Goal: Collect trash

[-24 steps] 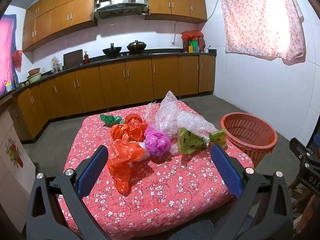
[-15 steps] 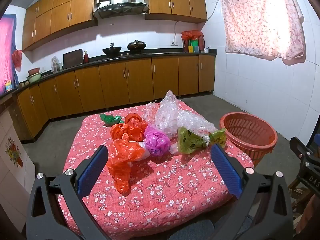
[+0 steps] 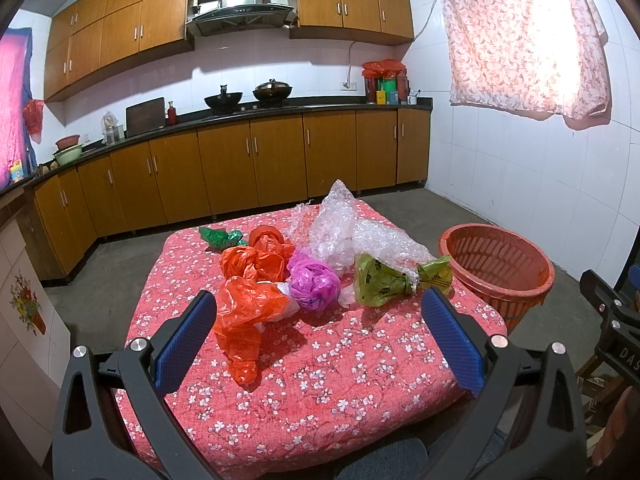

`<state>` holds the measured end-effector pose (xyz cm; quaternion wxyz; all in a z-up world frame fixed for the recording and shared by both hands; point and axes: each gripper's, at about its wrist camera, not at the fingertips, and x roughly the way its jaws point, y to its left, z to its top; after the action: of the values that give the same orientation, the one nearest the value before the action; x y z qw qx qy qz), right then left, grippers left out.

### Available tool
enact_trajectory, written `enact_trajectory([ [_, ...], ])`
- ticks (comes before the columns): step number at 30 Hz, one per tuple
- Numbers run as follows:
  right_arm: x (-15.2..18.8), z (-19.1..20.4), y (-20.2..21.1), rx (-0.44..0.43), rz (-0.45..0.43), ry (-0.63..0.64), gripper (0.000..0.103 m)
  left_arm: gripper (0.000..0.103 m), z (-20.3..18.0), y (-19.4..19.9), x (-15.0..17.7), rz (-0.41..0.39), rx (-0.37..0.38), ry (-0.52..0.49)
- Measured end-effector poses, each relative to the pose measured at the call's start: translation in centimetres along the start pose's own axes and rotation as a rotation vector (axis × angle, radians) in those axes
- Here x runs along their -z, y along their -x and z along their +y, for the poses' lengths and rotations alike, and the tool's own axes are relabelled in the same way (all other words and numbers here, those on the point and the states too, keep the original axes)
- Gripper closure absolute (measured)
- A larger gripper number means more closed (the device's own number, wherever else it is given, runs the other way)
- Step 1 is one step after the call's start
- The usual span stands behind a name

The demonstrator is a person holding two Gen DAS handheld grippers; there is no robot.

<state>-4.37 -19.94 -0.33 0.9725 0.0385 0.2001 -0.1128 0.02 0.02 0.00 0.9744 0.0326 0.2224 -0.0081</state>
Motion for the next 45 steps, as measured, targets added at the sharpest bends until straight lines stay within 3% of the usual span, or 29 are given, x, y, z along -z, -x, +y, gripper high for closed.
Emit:
enact_trajectory([
  [45, -0.10, 0.02, -0.17, -0.001, -0.003, 0.001, 0.004, 0.002, 0.37, 0.03, 0.05, 0.004, 0.001, 0.001],
])
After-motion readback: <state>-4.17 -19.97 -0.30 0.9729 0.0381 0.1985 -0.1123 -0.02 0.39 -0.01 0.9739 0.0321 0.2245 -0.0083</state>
